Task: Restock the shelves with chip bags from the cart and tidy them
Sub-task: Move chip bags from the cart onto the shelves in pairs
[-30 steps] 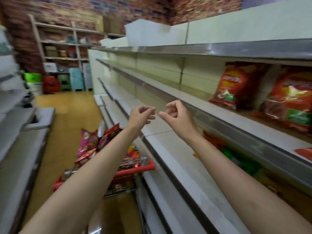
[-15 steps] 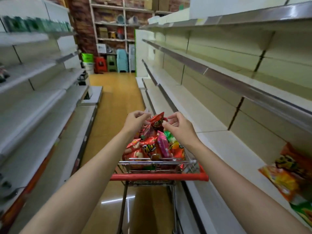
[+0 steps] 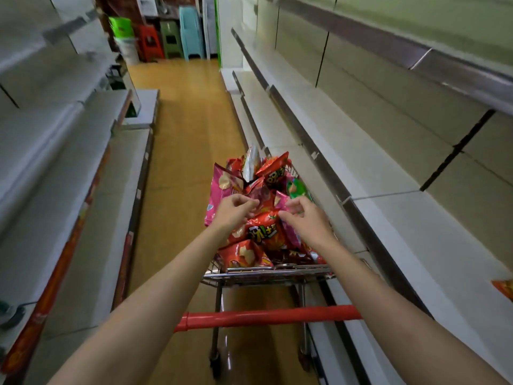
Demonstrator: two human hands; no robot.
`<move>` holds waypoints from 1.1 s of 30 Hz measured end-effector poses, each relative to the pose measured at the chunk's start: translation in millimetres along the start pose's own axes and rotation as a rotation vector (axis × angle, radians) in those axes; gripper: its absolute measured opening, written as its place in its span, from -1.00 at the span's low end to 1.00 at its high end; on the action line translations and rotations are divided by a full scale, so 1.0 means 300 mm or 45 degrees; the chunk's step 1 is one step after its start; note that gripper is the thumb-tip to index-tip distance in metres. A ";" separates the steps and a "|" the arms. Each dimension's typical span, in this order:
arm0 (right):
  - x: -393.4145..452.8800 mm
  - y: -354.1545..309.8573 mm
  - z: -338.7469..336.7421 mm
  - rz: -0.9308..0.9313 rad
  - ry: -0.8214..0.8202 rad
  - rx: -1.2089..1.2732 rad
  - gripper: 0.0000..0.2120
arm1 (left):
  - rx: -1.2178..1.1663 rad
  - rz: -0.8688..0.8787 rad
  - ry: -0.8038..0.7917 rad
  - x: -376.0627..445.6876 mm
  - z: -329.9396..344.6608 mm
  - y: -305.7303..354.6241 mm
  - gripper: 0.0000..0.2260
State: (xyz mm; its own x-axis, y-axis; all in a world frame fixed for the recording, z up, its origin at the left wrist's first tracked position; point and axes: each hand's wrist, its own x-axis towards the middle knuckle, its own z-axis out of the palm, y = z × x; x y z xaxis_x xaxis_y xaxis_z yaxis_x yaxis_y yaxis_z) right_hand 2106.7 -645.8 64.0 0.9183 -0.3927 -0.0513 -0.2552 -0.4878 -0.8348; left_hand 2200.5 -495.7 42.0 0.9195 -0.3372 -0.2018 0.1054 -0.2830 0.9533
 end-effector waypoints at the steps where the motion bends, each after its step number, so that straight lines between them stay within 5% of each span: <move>1: 0.020 0.030 0.013 0.025 -0.011 0.005 -0.79 | 0.039 -0.012 0.000 0.020 0.004 -0.031 -0.90; 7: 0.146 0.190 0.094 0.149 -0.158 0.035 -0.86 | 0.348 -0.093 0.093 0.117 0.013 -0.184 -0.92; 13: 0.306 0.268 0.165 0.170 -0.333 -0.027 -0.83 | 0.885 -0.206 0.192 0.205 -0.017 -0.278 -0.45; 19: 0.431 0.278 0.236 0.143 -0.508 -0.057 -0.76 | 1.117 -0.437 -0.022 0.284 -0.011 -0.304 -0.20; 27: 0.506 0.283 0.306 0.140 -0.678 -0.020 -0.78 | 1.313 -0.409 -0.142 0.310 -0.007 -0.301 -0.44; 33: 0.530 0.281 0.311 0.120 -0.815 -0.059 -0.60 | 1.292 -0.261 -0.098 0.324 -0.017 -0.244 -0.71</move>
State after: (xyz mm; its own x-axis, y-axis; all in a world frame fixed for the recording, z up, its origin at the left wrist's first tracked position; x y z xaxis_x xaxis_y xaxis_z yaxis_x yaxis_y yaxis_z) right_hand 2259.4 -676.6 -65.6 0.8866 0.1001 -0.4516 -0.3431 -0.5124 -0.7872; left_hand 2284.1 -503.3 -46.2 0.8896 -0.2438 -0.3862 -0.1441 -0.9523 0.2690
